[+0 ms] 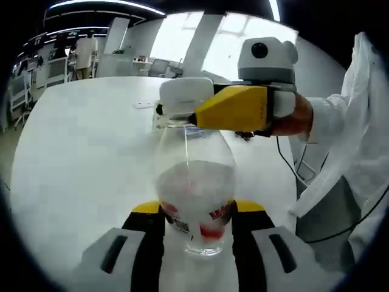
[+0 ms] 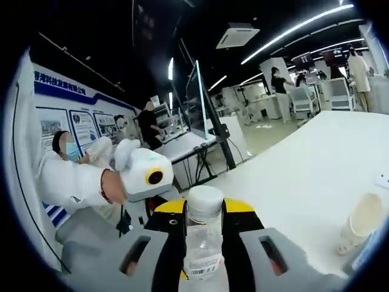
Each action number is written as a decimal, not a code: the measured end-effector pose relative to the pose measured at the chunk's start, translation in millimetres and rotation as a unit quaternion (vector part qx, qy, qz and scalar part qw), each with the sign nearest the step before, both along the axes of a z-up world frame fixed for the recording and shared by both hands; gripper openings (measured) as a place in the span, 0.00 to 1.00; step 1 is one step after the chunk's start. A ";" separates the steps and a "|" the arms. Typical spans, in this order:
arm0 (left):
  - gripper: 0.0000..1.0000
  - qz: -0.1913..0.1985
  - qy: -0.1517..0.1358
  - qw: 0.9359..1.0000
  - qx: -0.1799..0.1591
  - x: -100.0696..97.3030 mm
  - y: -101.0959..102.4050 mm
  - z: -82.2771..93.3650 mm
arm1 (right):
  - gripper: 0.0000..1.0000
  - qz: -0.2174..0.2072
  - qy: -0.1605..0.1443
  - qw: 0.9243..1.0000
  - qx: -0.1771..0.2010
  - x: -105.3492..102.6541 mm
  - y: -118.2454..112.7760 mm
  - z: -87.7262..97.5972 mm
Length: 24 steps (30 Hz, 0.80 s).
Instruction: Arrange the tabletop items into an orderly group along one side of the table until the central work area is clear of visible clutter.
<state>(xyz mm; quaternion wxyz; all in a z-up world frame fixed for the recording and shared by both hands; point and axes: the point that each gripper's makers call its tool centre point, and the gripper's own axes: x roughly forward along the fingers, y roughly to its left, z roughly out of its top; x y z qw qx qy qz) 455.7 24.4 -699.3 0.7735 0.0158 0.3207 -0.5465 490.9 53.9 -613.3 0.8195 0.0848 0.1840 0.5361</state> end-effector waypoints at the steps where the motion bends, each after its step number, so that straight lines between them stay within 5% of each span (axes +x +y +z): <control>1: 0.43 0.000 -0.002 1.000 0.001 0.0 -0.9 0.3 | 0.19 -0.001 -0.002 1.000 -0.002 -0.5 -0.2 0.5; 9: 0.42 -0.006 -0.011 1.000 0.003 5.7 -12.2 4.6 | 0.19 -0.012 -0.023 0.999 -0.023 1.9 -9.0 5.8; 24: 0.42 -0.032 -0.074 0.997 -0.011 38.2 -44.2 36.8 | 0.19 -0.037 -0.084 0.995 -0.044 22.1 -42.5 41.5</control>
